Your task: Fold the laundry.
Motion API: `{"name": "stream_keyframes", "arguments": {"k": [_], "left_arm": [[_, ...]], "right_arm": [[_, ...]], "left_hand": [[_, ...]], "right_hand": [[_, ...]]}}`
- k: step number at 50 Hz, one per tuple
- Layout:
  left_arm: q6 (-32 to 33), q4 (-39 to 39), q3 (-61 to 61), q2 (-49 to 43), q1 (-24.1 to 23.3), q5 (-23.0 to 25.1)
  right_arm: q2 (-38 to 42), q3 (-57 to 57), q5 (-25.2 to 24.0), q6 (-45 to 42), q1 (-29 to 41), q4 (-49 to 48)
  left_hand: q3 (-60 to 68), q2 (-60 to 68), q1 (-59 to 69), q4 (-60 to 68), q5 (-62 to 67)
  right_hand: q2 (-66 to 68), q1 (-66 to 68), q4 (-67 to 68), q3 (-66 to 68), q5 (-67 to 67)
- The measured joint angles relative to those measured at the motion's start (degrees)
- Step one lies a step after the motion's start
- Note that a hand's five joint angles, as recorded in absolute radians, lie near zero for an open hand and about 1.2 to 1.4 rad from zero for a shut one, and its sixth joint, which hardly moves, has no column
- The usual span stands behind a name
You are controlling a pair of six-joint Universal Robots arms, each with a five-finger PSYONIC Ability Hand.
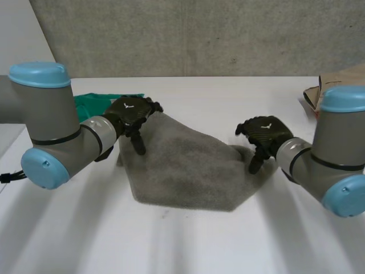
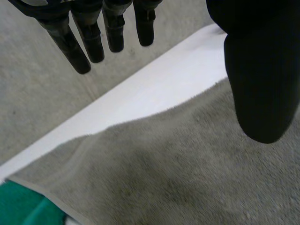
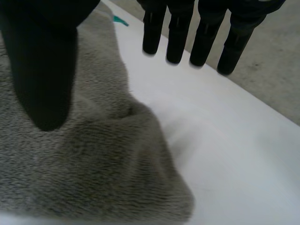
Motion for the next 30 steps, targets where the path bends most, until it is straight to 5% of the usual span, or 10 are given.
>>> {"name": "stream_keyframes", "arguments": {"k": [15,19,21,30], "left_arm": [[-0.6,1.2,0.5,5.3,-0.3,0.0],[-0.6,1.2,0.5,5.0,-0.2,0.0],[-0.6,1.2,0.6,4.9,-0.2,0.0],[-0.2,2.5,2.1,3.5,-0.6,0.0]], "right_arm": [[8.4,-4.5,1.6,-0.1,3.7,0.1],[10.1,-5.5,2.2,-0.3,4.0,0.0],[10.3,-5.7,2.6,-0.2,4.0,-0.2],[-1.8,-3.7,3.3,1.5,4.8,-3.3]], "left_hand": [[-1.2,-1.6,-1.1,-1.5,-0.6],[-1.2,-1.6,-1.1,-1.5,-0.6],[-1.2,-1.6,-1.1,-1.5,-0.6],[-1.2,-1.6,-1.1,-1.5,-0.6]], "right_hand": [[12.4,12.2,12.6,12.8,13.1],[37.0,34.8,35.9,36.0,36.1],[40.3,35.9,40.3,40.1,39.6],[40.3,35.9,41.8,41.1,39.9]]}}
